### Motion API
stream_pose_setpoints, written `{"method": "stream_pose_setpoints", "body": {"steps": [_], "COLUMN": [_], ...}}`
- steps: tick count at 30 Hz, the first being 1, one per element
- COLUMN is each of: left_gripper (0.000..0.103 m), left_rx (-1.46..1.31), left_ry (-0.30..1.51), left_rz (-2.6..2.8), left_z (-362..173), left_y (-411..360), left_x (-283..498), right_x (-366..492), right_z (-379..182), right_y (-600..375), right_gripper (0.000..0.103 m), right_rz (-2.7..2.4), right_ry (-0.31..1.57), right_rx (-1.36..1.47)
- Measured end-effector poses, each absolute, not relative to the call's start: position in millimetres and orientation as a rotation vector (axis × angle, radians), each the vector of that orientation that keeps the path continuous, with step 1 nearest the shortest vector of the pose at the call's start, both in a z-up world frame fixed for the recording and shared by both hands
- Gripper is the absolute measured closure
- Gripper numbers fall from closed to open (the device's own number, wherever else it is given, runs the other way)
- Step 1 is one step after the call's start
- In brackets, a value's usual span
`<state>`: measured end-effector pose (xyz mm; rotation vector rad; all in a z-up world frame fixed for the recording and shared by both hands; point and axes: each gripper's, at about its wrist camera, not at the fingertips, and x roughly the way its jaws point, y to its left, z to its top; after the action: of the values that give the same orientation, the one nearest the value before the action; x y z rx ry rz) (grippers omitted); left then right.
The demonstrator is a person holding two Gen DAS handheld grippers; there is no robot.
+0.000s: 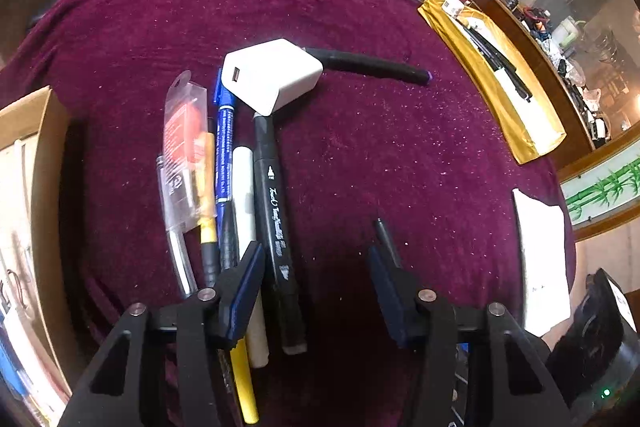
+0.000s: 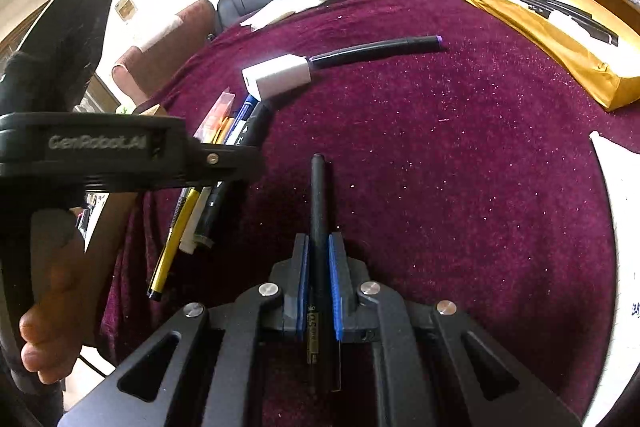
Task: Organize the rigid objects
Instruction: 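Grasp a thin black pen with the right tool while the left tool grasps a black marker, then carry the black pen and black marker into the tray, open both tools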
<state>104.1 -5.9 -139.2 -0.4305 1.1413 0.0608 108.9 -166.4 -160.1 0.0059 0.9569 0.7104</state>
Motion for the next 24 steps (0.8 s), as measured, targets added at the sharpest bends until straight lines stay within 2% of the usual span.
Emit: {"method": "stream_pose_setpoints", "body": {"steps": [3,4,5,7,12,17,24], "left_gripper": [0.062,0.072,0.078,0.086,0.088,0.088,0.089], "left_rx": [-0.407,-0.394,-0.381,-0.365,-0.358,-0.340,-0.521], "left_ry": [1.156,1.165,1.160,1.148,1.114,1.075,1.011], "left_rz": [0.087,0.095,0.116,0.120,0.078,0.094,-0.011], "left_z": [-147,-149,-149,-150,-151,-150,-119], "left_y": [-7,-9,-8,-8,-14,-15,1], "left_x": [113,116,115,107,67,70,21], "right_x": [111,112,112,111,108,110,99], "right_z": [-161,-161,-161,-161,-160,-160,-150], "right_y": [-169,-170,-170,-170,-168,-166,-173], "right_gripper": [0.094,0.094,0.094,0.094,0.094,0.094,0.094], "right_rz": [0.718,0.721,0.722,0.723,0.719,0.707,0.753], "right_ry": [0.965,0.967,0.968,0.966,0.958,0.957,0.975], "right_rx": [0.024,0.027,0.027,0.016,-0.008,-0.005,0.117]}}
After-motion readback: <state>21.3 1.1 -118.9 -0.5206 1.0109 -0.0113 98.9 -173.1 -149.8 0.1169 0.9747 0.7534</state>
